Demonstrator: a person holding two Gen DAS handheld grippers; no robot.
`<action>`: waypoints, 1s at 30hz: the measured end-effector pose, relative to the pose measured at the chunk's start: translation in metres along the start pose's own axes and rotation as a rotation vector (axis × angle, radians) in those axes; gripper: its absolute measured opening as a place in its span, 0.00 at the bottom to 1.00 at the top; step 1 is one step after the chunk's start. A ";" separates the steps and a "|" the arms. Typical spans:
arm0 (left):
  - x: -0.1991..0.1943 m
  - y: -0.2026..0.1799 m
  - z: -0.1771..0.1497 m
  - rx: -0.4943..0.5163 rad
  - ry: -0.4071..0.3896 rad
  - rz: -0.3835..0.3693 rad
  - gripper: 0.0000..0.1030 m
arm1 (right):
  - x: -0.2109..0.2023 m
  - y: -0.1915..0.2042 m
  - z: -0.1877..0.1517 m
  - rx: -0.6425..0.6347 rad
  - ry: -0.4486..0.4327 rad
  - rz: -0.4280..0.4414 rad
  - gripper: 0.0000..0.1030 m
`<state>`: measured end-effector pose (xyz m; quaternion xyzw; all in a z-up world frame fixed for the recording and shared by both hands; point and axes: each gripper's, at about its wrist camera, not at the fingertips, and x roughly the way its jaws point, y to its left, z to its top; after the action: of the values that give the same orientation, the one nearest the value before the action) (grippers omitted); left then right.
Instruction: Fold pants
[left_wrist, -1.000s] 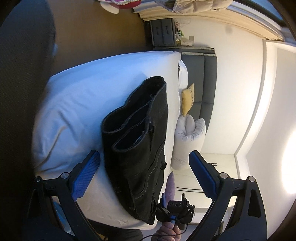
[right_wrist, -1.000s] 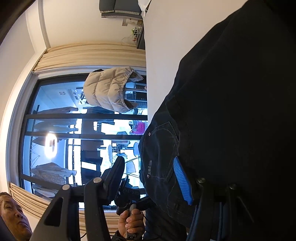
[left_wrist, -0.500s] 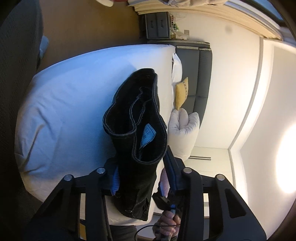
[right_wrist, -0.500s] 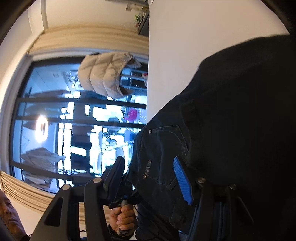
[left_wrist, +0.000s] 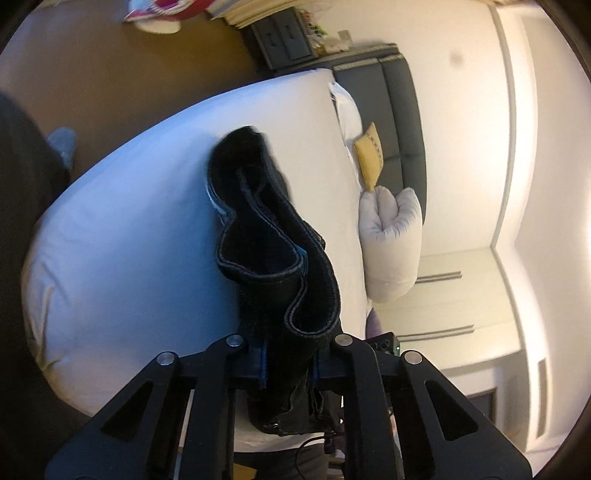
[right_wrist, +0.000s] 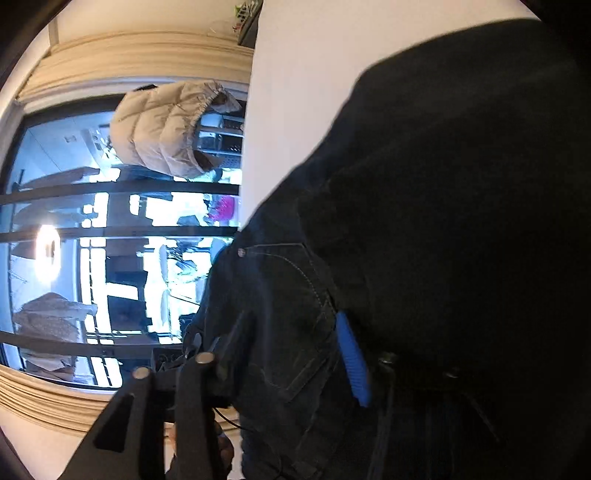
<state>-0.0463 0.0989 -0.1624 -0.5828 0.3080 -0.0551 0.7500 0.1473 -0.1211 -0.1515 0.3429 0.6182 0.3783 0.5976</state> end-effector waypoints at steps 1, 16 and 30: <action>0.002 -0.010 -0.001 0.026 0.003 0.004 0.13 | -0.005 0.003 -0.002 -0.003 -0.016 0.012 0.67; 0.141 -0.189 -0.121 0.781 0.314 0.125 0.13 | -0.102 -0.003 -0.008 0.002 -0.141 0.162 0.77; 0.216 -0.217 -0.219 1.242 0.475 0.312 0.13 | -0.114 0.009 -0.026 -0.066 -0.156 0.092 0.88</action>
<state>0.0728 -0.2488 -0.0798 0.0348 0.4557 -0.2395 0.8566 0.1272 -0.2184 -0.0894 0.3795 0.5407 0.3976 0.6368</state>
